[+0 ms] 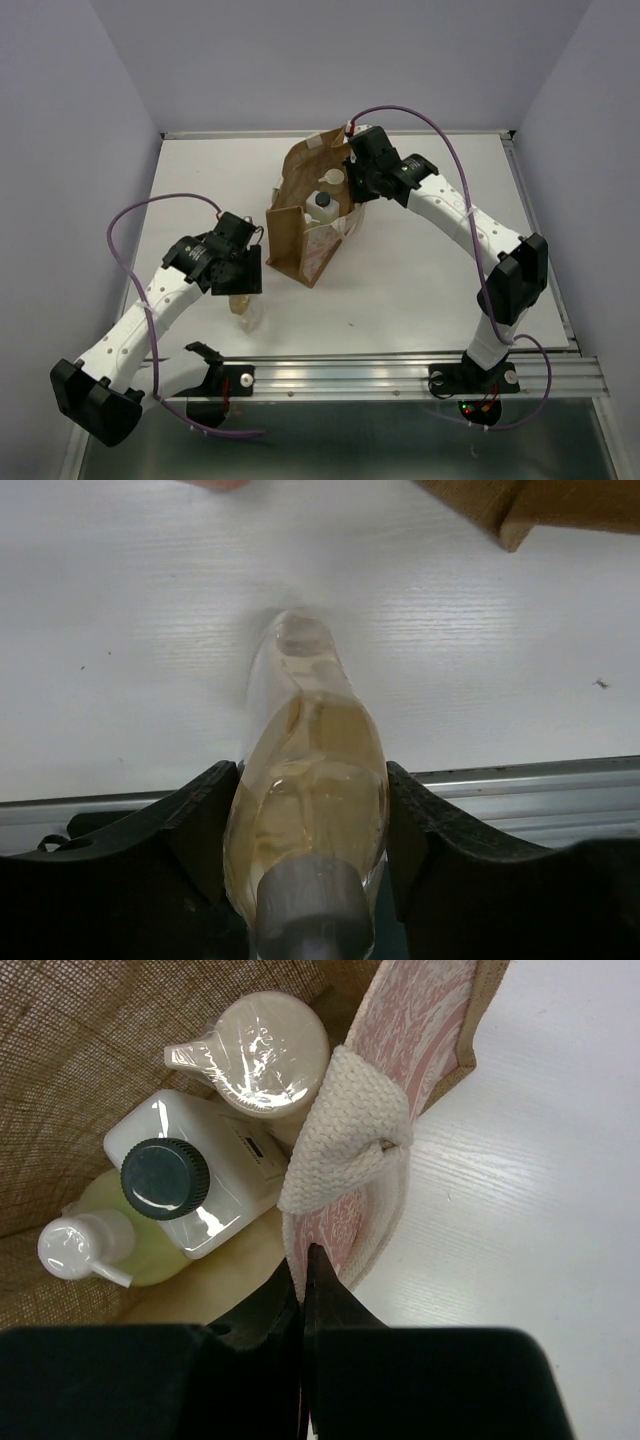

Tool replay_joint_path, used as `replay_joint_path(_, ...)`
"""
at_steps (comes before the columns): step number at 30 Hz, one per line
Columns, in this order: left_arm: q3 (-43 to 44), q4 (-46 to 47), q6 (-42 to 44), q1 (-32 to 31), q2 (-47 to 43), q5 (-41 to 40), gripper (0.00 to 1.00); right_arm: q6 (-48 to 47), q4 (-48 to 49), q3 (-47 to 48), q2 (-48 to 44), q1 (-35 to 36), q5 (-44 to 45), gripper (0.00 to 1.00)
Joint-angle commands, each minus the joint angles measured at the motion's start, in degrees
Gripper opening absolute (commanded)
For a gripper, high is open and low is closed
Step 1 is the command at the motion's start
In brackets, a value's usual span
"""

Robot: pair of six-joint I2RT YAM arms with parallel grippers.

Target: Place the personal care products into the canvas bag

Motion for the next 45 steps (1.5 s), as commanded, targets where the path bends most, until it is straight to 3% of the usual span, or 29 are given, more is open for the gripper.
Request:
replay_joint_path(1,15.43,2.16,-0.07,-0.26,-4.62,-1.92,0.00,0.11,1.15,-0.69,-3.25,0.32,-1.74,0.01)
replay_joint_path(6,32.49,6.20,3.62,-0.26,-5.07,-2.27,0.00,0.02,1.32,-0.87,-3.95,0.32,-1.57,0.01)
replay_joint_path(12,50.69,9.73,9.95,-0.26,-1.30,-8.08,0.00,-0.68,1.32,-0.78,-3.87,0.32,-1.22,0.01)
replay_joint_path(16,53.95,19.38,12.94,-0.17,3.36,-1.06,0.00,-0.77,1.32,-0.43,-3.51,0.32,-1.48,0.01)
replay_joint_path(23,64.76,21.68,17.34,-0.26,18.39,13.80,0.00,-0.77,1.50,0.54,-3.25,0.32,-1.39,0.01)
replay_joint_path(34,55.54,26.78,16.72,-1.84,25.78,17.68,0.00,-0.24,1.58,-0.25,-3.34,0.32,-1.04,0.01)
replay_joint_path(45,44.74,26.87,15.50,-3.42,21.92,18.74,0.00,0.55,1.59,-0.16,-3.34,0.32,0.10,0.01)
